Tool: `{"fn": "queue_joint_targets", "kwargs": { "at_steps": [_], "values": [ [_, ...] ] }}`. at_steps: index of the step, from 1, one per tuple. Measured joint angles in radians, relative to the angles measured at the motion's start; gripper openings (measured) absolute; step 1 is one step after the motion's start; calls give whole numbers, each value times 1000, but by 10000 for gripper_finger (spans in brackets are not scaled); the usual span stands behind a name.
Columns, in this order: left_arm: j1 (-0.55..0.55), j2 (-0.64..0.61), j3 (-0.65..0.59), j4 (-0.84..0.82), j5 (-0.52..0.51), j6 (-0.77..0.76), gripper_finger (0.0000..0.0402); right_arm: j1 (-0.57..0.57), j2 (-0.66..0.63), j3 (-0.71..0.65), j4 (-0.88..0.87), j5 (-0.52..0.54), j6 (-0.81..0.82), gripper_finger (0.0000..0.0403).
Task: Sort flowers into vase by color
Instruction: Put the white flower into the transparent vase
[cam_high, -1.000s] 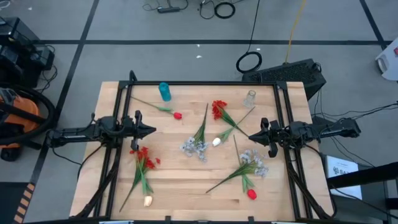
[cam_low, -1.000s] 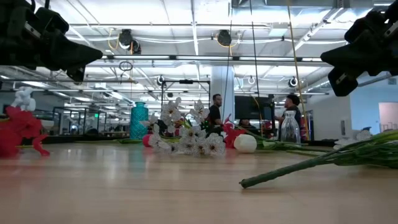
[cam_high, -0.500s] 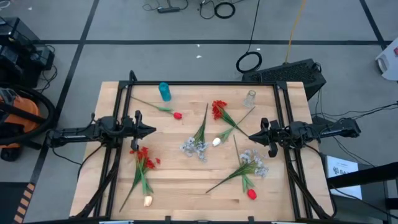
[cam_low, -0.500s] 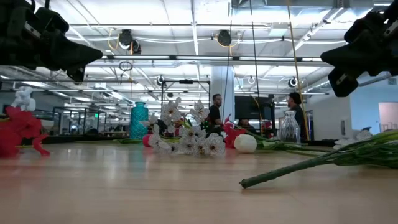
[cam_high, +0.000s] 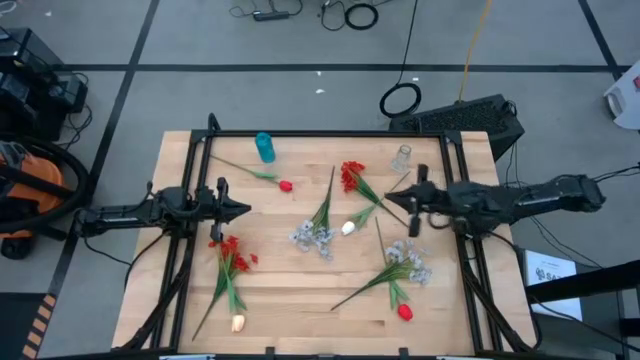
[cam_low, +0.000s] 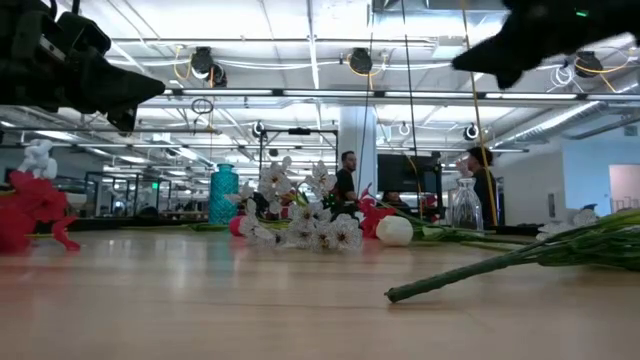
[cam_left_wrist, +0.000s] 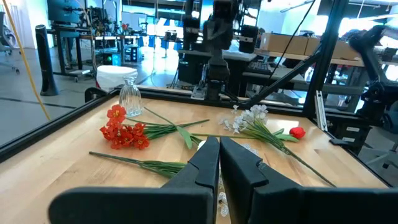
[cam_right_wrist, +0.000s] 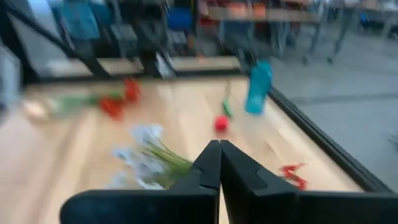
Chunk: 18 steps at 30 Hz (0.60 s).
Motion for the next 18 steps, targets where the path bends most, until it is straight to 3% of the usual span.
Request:
{"fn": "queue_joint_targets", "kwargs": {
  "at_steps": [5, 10, 18],
  "values": [
    [0, 0, 0, 0, 0, 0, 22, -74, 303, 304, -256, -4, -127, 0],
    [0, 0, 0, 0, 0, 0, 22, -127, 518, 532, -494, -31, -282, 1],
    [0, 0, 0, 0, 0, 0, 22, -192, 771, 712, -773, -110, -403, 47]
  ]
}}
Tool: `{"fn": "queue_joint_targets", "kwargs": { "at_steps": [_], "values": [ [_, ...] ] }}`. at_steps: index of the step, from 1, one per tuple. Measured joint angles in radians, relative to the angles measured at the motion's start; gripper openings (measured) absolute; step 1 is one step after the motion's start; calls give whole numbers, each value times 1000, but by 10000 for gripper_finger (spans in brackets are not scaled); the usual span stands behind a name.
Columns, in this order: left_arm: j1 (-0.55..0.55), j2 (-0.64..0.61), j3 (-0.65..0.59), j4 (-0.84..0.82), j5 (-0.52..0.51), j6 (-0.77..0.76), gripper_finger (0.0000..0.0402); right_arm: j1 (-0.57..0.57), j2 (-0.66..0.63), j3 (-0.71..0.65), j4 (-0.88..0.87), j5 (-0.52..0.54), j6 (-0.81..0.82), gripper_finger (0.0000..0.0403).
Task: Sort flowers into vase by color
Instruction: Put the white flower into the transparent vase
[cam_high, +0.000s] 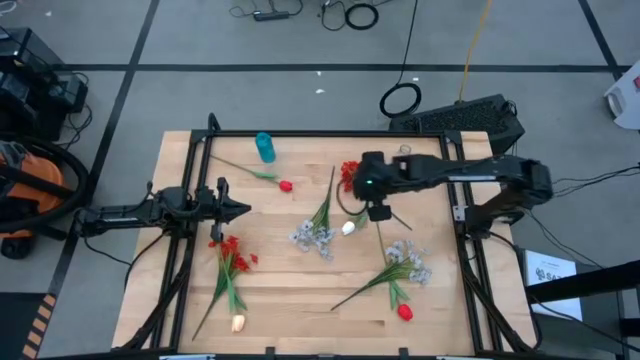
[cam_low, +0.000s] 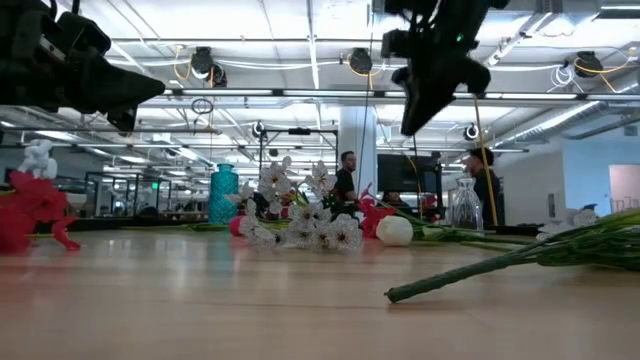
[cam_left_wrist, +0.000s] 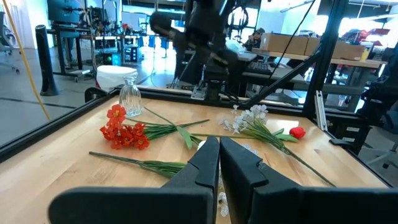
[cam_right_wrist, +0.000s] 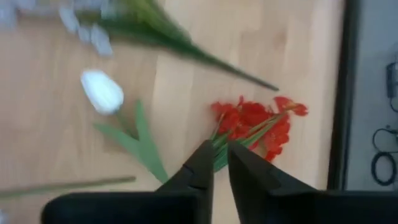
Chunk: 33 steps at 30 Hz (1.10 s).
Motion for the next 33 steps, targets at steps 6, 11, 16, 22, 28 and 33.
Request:
{"fn": "queue_joint_targets", "kwargs": {
  "at_steps": [6, 11, 16, 22, 28, 33],
  "values": [
    [0, 0, 0, 0, 0, 0, 22, -4, 139, 1, -28, -48, -180, 111],
    [0, 0, 0, 0, 0, 0, 22, -9, 243, 0, -69, -81, -260, 163],
    [0, 0, 0, 0, 0, 0, 22, -30, 315, 0, -65, -152, -309, 188],
    [0, 0, 0, 0, 0, 0, 22, -66, 364, -34, -22, -204, -313, 158],
    [0, 0, 0, 0, 0, 0, 22, -69, 356, -57, -25, -194, -284, 44],
    [0, 0, 0, 0, 0, 0, 22, -72, 258, -57, -34, -206, -217, 14]
  ]
}}
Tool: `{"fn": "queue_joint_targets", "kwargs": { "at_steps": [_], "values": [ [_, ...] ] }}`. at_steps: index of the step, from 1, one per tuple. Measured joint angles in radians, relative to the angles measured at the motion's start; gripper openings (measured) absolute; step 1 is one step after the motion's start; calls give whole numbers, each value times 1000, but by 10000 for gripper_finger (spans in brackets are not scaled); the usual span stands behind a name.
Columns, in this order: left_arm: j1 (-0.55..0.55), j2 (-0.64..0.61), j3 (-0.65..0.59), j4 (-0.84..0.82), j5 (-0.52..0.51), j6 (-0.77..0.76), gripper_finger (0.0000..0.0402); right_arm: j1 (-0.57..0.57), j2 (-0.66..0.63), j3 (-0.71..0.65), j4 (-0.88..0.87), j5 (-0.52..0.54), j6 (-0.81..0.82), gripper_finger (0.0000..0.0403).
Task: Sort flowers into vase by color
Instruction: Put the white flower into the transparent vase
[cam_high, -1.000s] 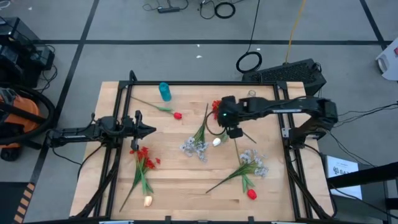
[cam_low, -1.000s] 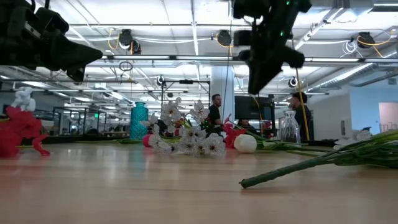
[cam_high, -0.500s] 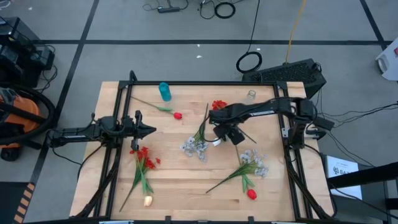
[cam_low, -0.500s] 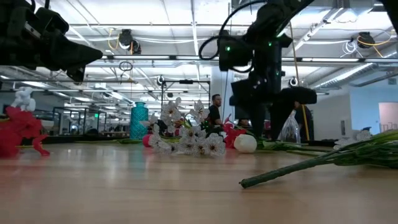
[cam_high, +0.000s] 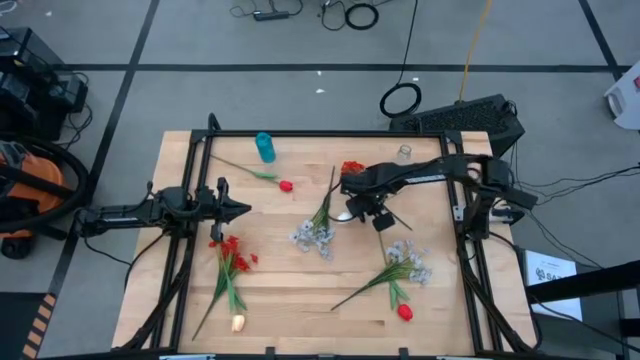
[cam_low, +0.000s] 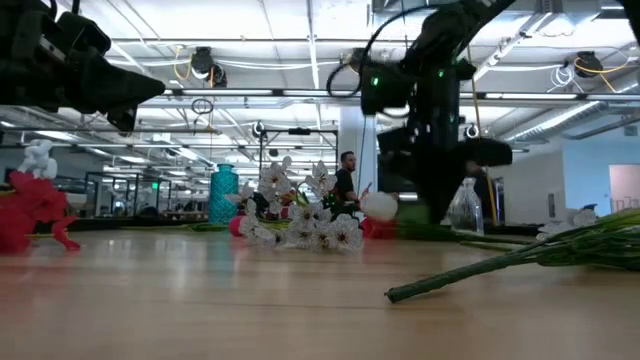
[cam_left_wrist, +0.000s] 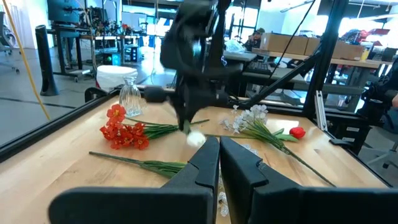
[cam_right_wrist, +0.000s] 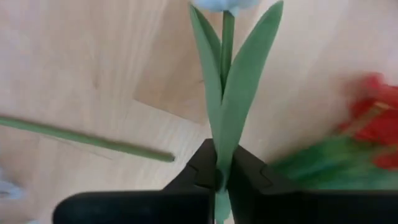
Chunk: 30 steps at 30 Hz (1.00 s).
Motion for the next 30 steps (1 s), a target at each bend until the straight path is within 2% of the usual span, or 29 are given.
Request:
{"fn": "queue_joint_targets", "kwargs": {
  "at_steps": [4, 9, 17, 21, 25, 30],
  "values": [
    [0, 0, 0, 0, 0, 0, 22, -19, -140, 0, -9, -29, 77, 5],
    [0, 0, 0, 0, 0, 0, 22, -105, -359, 0, 26, -59, 194, 3],
    [0, 0, 0, 0, 0, 0, 22, -402, -639, 0, 145, -194, 249, 1],
    [0, 0, 0, 0, 0, 0, 22, -541, -709, 1, 252, -266, 282, 1],
    [0, 0, 0, 0, 0, 0, 22, -640, -720, 0, 345, -318, 337, 1],
    [0, 0, 0, 0, 0, 0, 22, -748, -736, -96, 506, -412, 447, 0]
  ]
}}
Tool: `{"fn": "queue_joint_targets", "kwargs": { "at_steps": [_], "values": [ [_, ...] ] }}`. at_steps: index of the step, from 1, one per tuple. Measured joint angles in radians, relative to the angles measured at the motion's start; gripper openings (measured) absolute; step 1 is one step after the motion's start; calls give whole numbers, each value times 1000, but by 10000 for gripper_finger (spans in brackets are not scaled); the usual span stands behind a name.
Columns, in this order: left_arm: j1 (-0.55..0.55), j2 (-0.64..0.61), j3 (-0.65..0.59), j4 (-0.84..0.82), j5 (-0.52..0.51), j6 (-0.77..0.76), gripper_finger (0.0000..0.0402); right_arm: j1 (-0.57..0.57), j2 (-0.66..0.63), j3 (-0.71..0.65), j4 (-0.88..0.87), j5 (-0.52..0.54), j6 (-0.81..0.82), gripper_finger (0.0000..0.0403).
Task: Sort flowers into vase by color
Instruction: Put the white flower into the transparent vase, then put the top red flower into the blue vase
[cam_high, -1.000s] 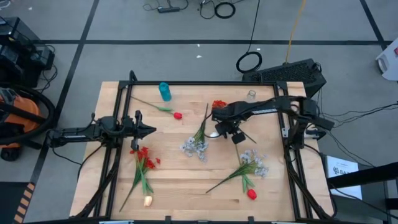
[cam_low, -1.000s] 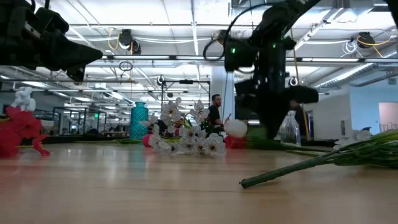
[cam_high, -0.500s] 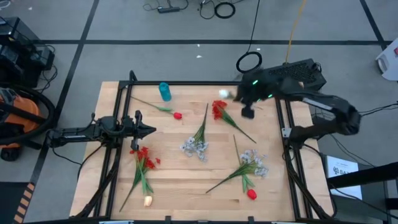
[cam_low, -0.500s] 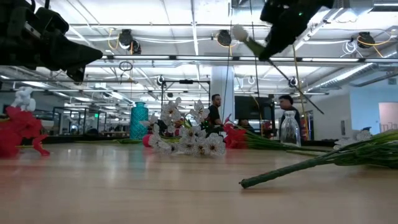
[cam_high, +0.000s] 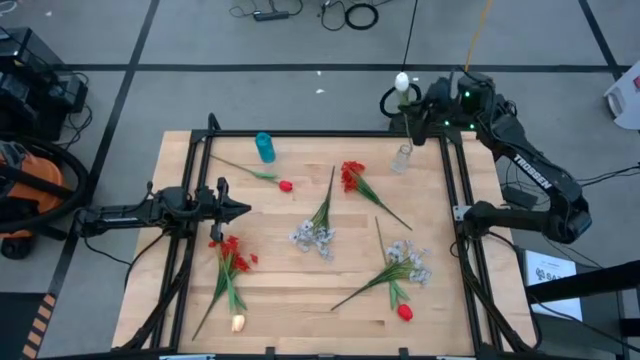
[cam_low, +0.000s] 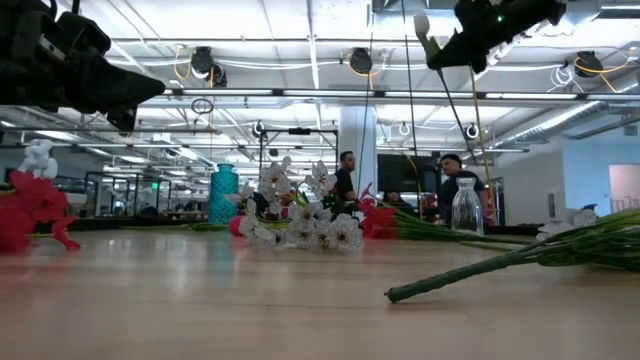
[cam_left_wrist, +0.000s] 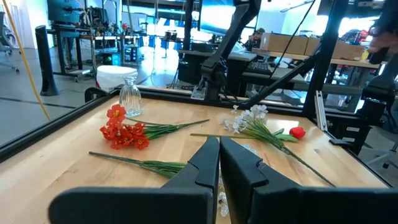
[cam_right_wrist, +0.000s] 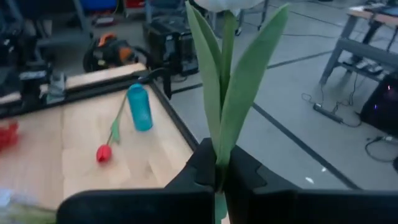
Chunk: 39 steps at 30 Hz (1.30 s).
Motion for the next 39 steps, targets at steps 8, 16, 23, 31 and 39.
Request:
{"fn": "queue_joint_targets", "kwargs": {
  "at_steps": [8, 16, 23, 31, 39],
  "values": [
    [0, 0, 0, 0, 0, 0, 22, -67, -66, -186, 266, -8, 113, 0],
    [0, 0, 0, 0, 0, 0, 22, -83, -76, -360, 433, -2, 164, 0],
    [0, 0, 0, 0, 0, 0, 22, -84, -76, -532, 617, 84, 165, 3],
    [0, 0, 0, 0, 0, 0, 22, -83, -83, -573, 591, 179, 169, 69],
    [0, 0, 0, 0, 0, 0, 22, -83, -170, -520, 301, 192, 135, 169]
  ]
}}
